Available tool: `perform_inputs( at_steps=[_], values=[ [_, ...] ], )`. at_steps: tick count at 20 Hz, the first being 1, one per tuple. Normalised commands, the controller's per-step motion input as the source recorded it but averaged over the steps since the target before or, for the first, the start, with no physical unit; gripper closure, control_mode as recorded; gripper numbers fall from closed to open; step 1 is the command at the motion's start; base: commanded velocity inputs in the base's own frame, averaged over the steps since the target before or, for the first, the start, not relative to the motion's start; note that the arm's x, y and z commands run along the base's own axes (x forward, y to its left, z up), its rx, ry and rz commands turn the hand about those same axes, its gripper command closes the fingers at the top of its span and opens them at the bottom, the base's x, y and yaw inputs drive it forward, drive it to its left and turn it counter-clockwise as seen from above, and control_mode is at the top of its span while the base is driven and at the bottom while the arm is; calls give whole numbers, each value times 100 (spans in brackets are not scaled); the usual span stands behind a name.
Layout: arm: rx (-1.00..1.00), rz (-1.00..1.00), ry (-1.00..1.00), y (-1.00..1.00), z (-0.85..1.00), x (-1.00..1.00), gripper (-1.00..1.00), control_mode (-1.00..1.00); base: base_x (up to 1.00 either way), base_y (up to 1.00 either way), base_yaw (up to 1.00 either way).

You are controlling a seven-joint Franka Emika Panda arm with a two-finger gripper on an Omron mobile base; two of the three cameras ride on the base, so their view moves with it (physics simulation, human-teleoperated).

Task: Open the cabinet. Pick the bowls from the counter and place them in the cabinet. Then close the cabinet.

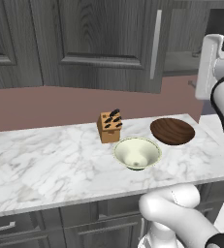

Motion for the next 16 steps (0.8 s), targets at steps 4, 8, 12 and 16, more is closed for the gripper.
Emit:
perform_inputs(
  at_steps=[4,8,12,16],
  values=[
    [0,20,0,0,0,39,-100,-100,0,0,0],
    [0,19,0,0,0,53,-100,-100,0,0,0],
    [0,10,0,4,-4,64,-100,-100,0,0,0],
    [0,0,1,27,-3,57,-100,-100,0,0,0]
  ],
)
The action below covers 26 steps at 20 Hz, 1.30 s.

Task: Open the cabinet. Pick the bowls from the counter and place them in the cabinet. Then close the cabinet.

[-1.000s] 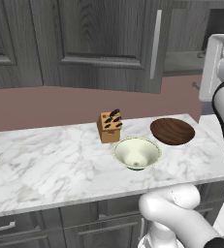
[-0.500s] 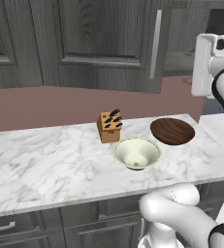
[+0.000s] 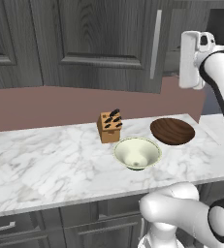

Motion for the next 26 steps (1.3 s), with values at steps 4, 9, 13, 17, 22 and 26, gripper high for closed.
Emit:
perform_inputs(
  at_steps=[4,9,13,17,22,26],
  values=[
    [0,0,6,2,0,43,-100,-100,0,0,0],
    [0,0,9,0,0,14,-100,-100,0,0,0],
    [0,1,9,0,0,21,-100,-100,0,0,0],
    [0,4,2,10,0,18,-100,-100,0,0,0],
    [0,7,0,17,0,6,-100,-100,0,0,0],
    [0,10,0,17,0,0,-100,-100,0,0,0]
  ],
)
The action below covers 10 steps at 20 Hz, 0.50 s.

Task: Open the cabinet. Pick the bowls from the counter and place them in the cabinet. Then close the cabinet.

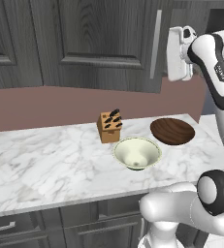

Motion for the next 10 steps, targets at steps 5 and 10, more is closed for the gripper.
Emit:
perform_inputs(
  at_steps=[5,10],
  values=[
    [0,12,-7,11,1,-27,-100,-100,0,0,0],
    [0,10,-12,31,5,-77,-100,-100,0,0,0]
  ],
)
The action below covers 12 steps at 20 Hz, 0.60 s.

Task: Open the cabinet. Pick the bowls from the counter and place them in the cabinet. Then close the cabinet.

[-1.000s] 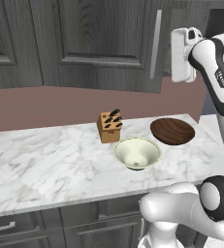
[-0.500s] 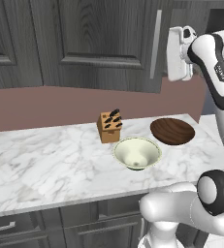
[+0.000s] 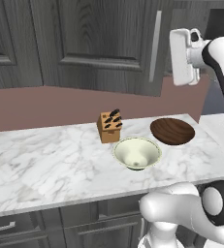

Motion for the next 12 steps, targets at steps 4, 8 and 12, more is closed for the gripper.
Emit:
perform_inputs(
  at_steps=[4,8,12],
  values=[
    [0,6,0,86,0,-66,-100,-100,0,0,0],
    [-4,5,2,100,0,-21,-100,-100,0,0,0],
    [-6,9,7,100,0,0,-100,-100,0,0,0]
  ],
)
